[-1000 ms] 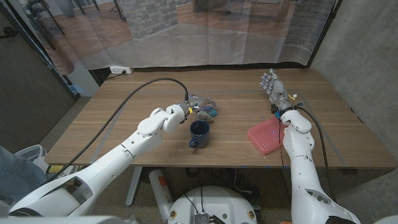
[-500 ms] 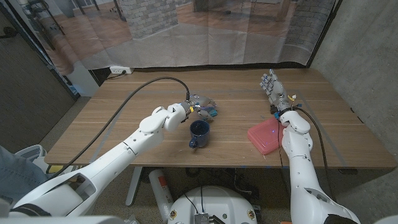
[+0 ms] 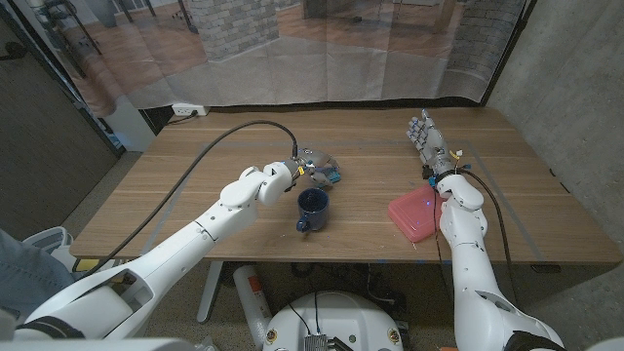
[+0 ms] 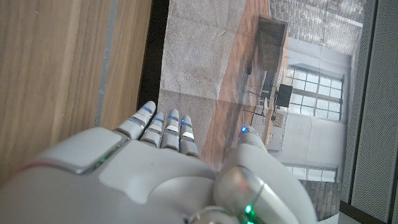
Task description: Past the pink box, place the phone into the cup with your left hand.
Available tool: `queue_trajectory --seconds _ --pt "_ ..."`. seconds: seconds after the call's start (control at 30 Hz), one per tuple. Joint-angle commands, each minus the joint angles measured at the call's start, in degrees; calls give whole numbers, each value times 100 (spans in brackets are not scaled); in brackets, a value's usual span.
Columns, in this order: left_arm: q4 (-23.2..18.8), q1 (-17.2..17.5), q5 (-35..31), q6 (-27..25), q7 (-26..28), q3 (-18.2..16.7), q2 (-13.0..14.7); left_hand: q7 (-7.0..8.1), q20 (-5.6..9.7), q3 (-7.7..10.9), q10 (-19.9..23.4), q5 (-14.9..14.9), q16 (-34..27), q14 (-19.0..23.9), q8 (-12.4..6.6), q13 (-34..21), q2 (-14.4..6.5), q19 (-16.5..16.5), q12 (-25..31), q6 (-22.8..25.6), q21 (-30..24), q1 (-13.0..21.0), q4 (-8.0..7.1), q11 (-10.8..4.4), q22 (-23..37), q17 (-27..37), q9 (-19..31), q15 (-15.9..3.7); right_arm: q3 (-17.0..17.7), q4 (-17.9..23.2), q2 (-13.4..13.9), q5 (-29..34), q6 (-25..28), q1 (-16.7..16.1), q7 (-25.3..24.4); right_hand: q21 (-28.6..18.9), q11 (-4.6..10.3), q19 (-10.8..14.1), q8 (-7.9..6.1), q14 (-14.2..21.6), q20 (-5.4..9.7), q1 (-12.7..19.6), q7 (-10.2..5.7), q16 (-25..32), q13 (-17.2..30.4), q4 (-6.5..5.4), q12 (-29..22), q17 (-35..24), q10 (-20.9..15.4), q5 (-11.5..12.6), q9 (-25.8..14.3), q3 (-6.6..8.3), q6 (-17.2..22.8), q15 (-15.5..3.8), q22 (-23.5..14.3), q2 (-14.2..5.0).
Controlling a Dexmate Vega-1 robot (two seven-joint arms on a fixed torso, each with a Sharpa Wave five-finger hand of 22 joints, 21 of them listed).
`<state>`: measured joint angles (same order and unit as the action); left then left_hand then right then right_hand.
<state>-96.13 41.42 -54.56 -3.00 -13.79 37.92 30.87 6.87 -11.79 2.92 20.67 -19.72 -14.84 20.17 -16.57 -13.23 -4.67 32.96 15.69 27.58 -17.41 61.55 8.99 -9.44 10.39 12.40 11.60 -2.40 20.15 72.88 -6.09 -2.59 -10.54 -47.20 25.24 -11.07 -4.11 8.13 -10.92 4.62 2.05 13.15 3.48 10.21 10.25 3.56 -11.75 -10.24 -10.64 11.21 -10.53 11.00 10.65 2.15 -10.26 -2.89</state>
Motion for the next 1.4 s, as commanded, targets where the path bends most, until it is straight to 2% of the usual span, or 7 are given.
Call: queue_trajectory --seconds 0.03,0.33,0.57,0.77,1.03,1.17,1.4 --pt "107 -9 41 58 246 22 -54 -48 19 139 152 126 -48 144 -60 -40 -102 117 39 127 -35 272 25 -1 6 31 27 -243 39 -37 -3 -50 -96 28 24 -51 -3 26 -26 54 42 8 -33 43 21 49 -18 -19 -52 21 -27 7 8 4 -33 -7" --pt "196 -36 79 71 334 50 -122 -221 139 407 269 428 -67 320 -81 -75 -333 386 26 249 -65 768 60 79 -1 64 51 -230 67 -44 38 -57 -105 49 40 -50 3 24 -25 56 42 4 -37 43 21 52 -17 -19 -50 21 -27 3 7 1 -33 -6" --pt "242 -31 165 110 402 30 -140 -240 227 499 303 547 -68 368 -77 -91 -371 543 20 268 -97 935 61 104 -6 82 62 -239 89 -75 21 -69 -114 48 23 -50 2 24 -25 60 41 2 -41 45 21 54 -18 -19 -55 22 -27 2 7 1 -33 -7" --pt "261 -16 335 115 363 -17 -175 -327 296 653 405 714 -85 471 -80 -120 -424 726 32 329 -119 1194 63 165 -13 119 79 -240 94 -72 19 -58 -87 42 14 -49 2 22 -24 57 41 1 -41 43 22 57 -17 -19 -51 22 -27 1 6 7 -33 -9" --pt "246 31 431 44 382 -57 -206 -472 489 856 499 830 -111 613 -95 -161 -439 1023 46 405 -172 1533 70 237 -23 173 124 -249 91 -79 19 -50 -85 52 21 -49 -4 23 -26 52 43 0 -43 41 22 60 -19 -20 -58 23 -27 0 9 10 -33 -11" --pt "271 30 361 -49 376 -21 -218 -465 503 884 523 847 -109 625 -102 -171 -431 1025 51 430 -158 1577 59 241 -26 186 133 -248 85 -110 19 -49 -60 71 37 -49 -1 22 -28 51 43 -2 -49 41 22 61 -21 -20 -64 23 -27 -1 15 5 -33 -12" --pt "281 53 203 -223 411 44 -231 -284 293 839 453 911 -41 526 -68 -198 -325 835 4 399 -39 1457 -70 114 -18 211 139 -180 100 -222 22 -39 -73 124 33 -47 1 16 -29 58 26 -4 -51 43 23 63 -24 -20 -71 23 -28 -2 18 10 -33 -13"
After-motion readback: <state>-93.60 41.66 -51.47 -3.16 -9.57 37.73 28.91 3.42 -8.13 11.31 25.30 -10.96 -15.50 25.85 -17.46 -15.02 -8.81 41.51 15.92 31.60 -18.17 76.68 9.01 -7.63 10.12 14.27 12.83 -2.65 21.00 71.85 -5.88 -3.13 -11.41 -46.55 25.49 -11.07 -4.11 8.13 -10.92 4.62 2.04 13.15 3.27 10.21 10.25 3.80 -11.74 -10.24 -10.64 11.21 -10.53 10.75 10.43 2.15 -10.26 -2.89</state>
